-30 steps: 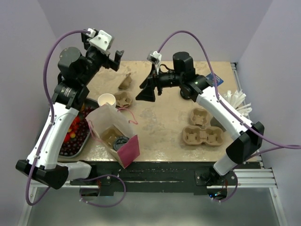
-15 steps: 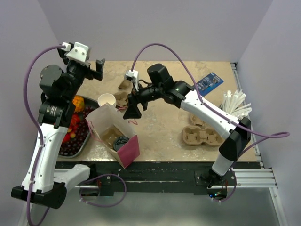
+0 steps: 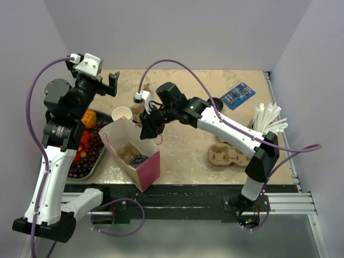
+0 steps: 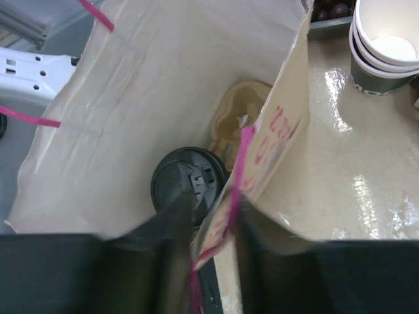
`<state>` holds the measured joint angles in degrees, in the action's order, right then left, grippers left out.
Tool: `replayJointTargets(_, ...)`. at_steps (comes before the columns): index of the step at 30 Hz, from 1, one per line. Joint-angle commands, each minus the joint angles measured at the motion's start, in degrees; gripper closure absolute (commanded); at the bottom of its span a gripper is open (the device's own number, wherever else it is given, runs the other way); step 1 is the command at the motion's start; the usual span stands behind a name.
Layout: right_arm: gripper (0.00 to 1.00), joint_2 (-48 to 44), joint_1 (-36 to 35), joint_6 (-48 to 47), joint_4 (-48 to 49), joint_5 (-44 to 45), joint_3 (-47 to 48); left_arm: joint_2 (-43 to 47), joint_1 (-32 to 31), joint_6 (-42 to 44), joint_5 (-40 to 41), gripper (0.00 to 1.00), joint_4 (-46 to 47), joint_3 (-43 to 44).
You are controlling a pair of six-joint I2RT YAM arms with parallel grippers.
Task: Pack the takeout coffee
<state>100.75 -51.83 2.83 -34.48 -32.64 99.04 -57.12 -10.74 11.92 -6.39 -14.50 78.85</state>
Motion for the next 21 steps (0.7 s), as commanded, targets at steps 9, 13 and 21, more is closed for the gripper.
replayJointTargets(9,1.0,-2.14,-0.11,-16.69,-7.96,5.39,7.38,-1.59,0.64,-1.02,-3.89,0.0,3.34,-0.1)
replayJointTargets(13,1.0,-1.96,-0.11,-26.89,-14.1,9.78,12.03,-3.26,0.64,-1.9,-5.47,0.0,3.69,0.34)
replayJointTargets(21,1.0,-3.63,-0.02,-40.53,-17.82,18.05,13.11,-6.07,0.64,-3.22,-6.53,0.0,7.2,0.34)
